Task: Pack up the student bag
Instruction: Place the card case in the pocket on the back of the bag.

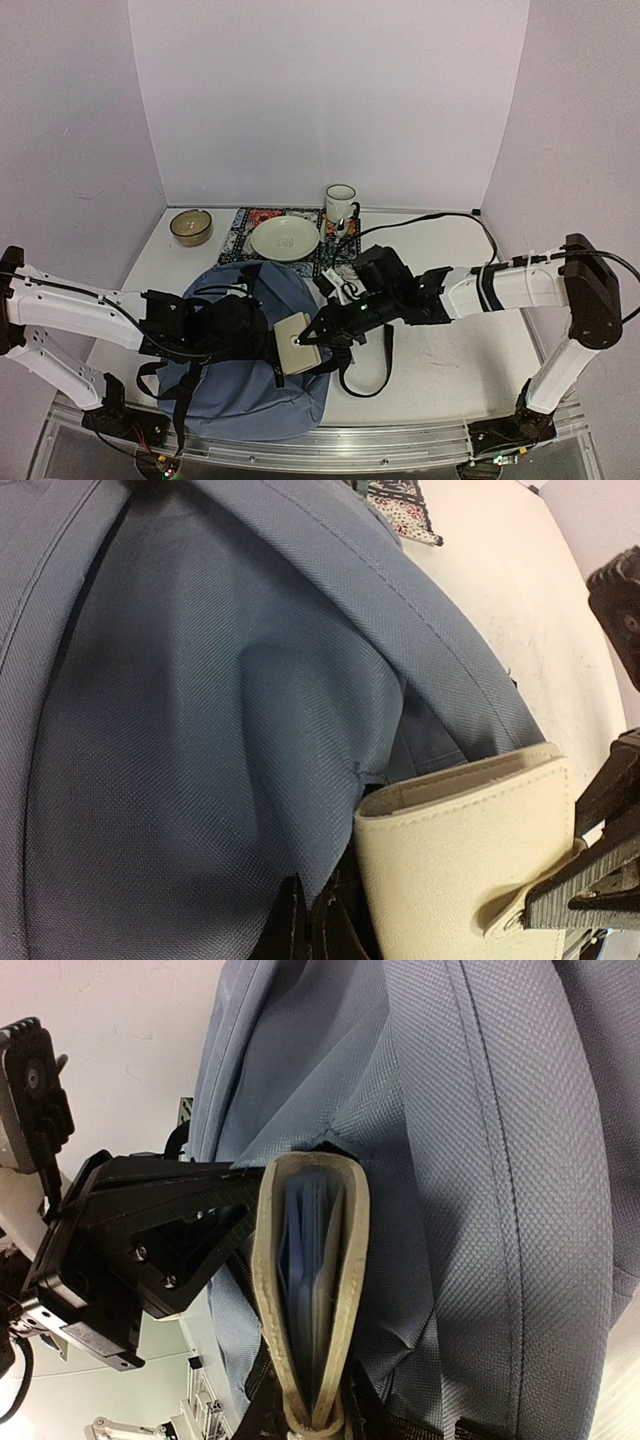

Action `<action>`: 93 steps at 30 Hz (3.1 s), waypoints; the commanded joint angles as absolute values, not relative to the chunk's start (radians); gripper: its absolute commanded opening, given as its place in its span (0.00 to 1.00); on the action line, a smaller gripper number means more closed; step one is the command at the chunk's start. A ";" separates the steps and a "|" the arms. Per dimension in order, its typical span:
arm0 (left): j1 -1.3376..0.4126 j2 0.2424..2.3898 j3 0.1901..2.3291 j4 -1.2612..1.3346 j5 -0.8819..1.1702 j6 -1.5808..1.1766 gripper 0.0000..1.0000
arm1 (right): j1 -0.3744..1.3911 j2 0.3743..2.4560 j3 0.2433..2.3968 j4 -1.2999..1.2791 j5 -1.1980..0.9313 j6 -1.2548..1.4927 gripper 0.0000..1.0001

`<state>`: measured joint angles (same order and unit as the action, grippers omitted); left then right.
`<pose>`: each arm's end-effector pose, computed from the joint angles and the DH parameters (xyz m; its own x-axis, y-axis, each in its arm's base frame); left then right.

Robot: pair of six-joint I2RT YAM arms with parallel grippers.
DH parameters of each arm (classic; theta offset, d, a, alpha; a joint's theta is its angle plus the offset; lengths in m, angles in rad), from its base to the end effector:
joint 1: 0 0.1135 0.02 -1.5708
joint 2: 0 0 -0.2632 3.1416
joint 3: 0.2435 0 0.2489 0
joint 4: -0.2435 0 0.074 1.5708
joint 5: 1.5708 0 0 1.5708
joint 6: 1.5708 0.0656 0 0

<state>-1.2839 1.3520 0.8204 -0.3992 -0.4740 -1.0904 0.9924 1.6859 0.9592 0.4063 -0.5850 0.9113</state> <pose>0.1081 -0.2606 0.1935 -0.7933 -0.0996 -0.6007 0.1575 0.9194 -0.3604 0.1844 0.3487 0.2188 -0.8836 -0.1482 -0.4441 -0.4672 0.2188 0.8566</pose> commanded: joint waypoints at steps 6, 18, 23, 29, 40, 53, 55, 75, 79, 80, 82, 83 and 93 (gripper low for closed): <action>-1.271 1.258 0.778 -0.086 -0.438 -1.090 0.00 | 1.014 1.660 0.957 0.526 -0.387 1.040 0.00; -1.270 1.301 0.764 -0.042 -0.429 -1.166 0.01 | 1.034 1.648 0.840 0.792 -0.296 1.224 0.00; -1.269 1.263 0.721 -0.050 -0.489 -1.193 0.00 | 1.021 1.586 0.835 0.742 -0.292 1.191 0.00; -1.269 1.239 0.726 -0.073 -0.496 -1.122 0.00 | 0.958 1.478 0.793 0.693 -0.273 1.147 0.00; -1.264 1.168 0.750 -0.158 -0.463 -0.910 0.00 | 0.960 1.547 0.940 0.371 -0.588 0.950 0.00; -1.255 1.218 0.862 -0.157 -0.360 -0.791 0.00 | 1.069 1.716 1.084 0.331 -0.715 0.893 0.00; -1.256 1.225 0.869 -0.155 -0.354 -0.800 0.00 | 1.072 1.723 1.082 0.343 -0.704 0.903 0.00; -1.256 1.128 0.774 -0.034 -0.248 -1.042 0.00 | 1.031 1.651 0.830 0.771 -0.326 1.178 0.00; -1.258 1.174 0.788 -0.009 -0.198 -1.062 0.00 | 1.031 1.685 0.821 0.874 -0.317 1.218 0.00; -1.258 1.186 0.787 0.010 -0.185 -1.067 0.00 | 1.031 1.696 0.818 0.905 -0.316 1.229 0.00; -1.257 1.211 0.786 0.048 -0.153 -1.077 0.00 | 1.032 1.721 0.812 0.976 -0.320 1.241 0.00; -1.258 1.223 0.787 0.061 -0.137 -1.081 0.00 | 1.032 1.734 0.809 1.014 -0.323 1.245 0.00; -1.259 1.170 0.747 0.040 -0.203 -1.086 0.14 | 1.040 1.806 0.823 1.009 -0.344 1.194 0.14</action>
